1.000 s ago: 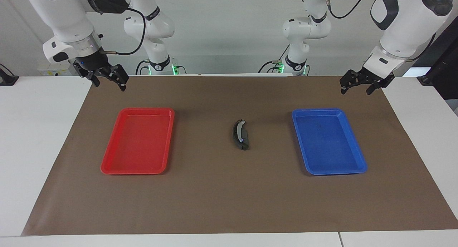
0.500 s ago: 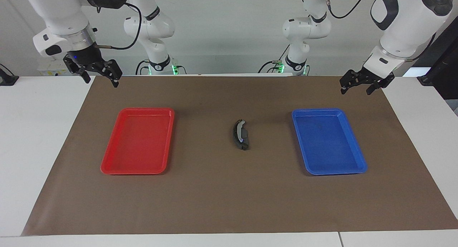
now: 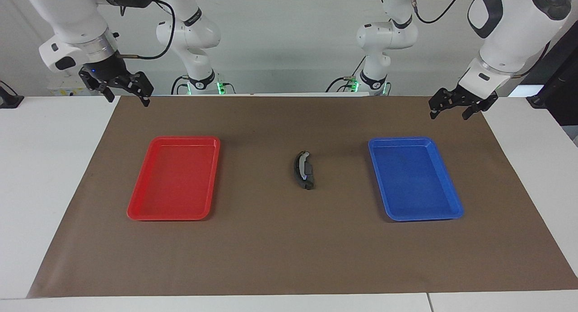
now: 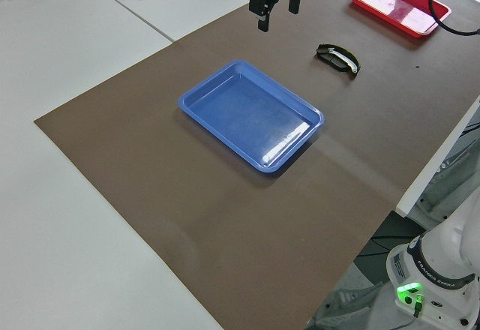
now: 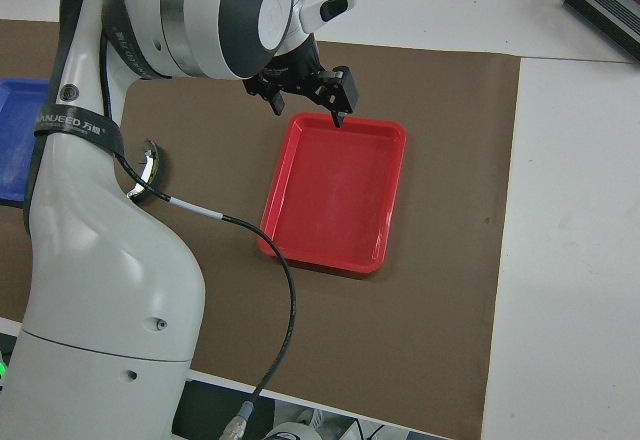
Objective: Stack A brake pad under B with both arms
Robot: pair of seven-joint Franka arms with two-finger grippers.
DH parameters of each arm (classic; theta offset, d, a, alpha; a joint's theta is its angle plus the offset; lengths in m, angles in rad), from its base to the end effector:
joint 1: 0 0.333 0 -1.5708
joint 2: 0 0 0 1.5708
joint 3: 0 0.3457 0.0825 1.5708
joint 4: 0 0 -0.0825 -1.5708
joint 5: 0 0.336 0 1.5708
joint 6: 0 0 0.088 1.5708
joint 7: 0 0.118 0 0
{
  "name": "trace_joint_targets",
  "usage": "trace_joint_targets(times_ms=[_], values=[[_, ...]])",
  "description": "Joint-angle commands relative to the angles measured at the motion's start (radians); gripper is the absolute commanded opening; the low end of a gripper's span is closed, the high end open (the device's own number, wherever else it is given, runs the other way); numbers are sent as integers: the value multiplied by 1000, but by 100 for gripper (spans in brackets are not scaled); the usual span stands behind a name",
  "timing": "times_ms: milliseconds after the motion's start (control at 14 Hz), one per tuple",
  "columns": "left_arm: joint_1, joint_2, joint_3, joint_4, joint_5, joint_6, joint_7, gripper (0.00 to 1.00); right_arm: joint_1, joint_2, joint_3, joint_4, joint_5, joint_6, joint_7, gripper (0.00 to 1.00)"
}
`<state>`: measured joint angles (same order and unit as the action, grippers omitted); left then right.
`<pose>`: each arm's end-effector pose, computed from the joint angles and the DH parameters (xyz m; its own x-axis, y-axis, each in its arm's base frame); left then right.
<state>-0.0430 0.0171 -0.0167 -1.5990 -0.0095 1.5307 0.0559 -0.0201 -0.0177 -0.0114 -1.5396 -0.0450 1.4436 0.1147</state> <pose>0.5044 -0.0312 0.6194 0.9897 -0.1155 -0.0846 -0.1147 -0.9933 0.0145 0.4860 -0.0211 0.6545 0.9859 -0.1511 -0.0725 -0.1475 -0.9876 0.0534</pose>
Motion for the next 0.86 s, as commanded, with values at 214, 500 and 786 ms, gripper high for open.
trace_joint_targets(times_ms=[214, 500, 786], values=[[9, -9, -2, -7, -12, 6, -7, 100, -14, 4, 2, 1, 17, 12, 13, 99], [9, -9, -2, -7, -12, 6, -5, 100, -12, 4, 2, 1, 17, 11, 14, 99], [9, -9, -2, -7, -12, 6, -7, 100, -12, 4, 2, 0, 16, 15, 13, 99]])
